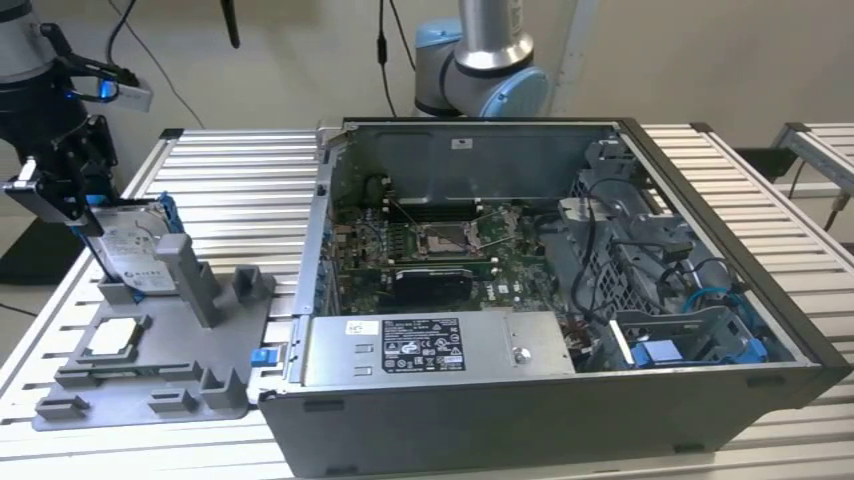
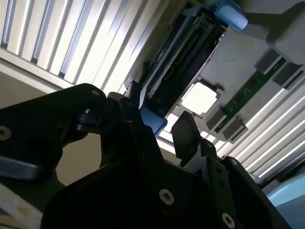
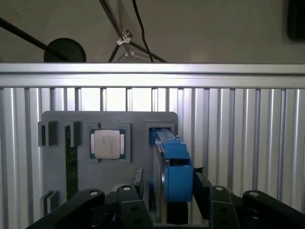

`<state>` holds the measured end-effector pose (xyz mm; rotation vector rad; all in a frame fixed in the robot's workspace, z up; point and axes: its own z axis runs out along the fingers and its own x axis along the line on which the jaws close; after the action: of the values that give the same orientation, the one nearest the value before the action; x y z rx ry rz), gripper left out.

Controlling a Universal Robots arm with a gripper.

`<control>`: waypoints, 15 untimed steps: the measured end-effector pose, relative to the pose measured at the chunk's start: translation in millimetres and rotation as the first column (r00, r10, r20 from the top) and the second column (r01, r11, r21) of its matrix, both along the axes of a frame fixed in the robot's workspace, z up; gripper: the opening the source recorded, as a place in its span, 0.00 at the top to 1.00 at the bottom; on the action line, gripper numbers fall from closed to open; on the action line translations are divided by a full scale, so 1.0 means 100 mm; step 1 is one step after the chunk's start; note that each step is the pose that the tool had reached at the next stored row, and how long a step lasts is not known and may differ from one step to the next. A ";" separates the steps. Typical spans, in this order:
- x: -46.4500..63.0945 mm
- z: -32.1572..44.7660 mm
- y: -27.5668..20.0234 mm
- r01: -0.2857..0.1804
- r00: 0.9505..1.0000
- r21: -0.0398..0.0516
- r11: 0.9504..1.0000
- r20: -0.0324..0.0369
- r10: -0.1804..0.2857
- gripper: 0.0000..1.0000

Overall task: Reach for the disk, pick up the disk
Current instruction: 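Pick up the disk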

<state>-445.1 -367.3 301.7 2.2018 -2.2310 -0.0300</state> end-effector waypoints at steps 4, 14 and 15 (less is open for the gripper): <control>0.00 -0.073 0.004 0.000 1.000 0.000 1.000 0.000 0.000 0.00; 0.00 -0.255 0.012 0.000 1.000 0.000 1.000 0.000 0.000 0.00; 0.00 -0.272 0.012 0.000 1.000 0.000 1.000 0.000 0.000 0.00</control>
<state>-445.1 -366.1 274.5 2.2019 -2.2309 -0.0300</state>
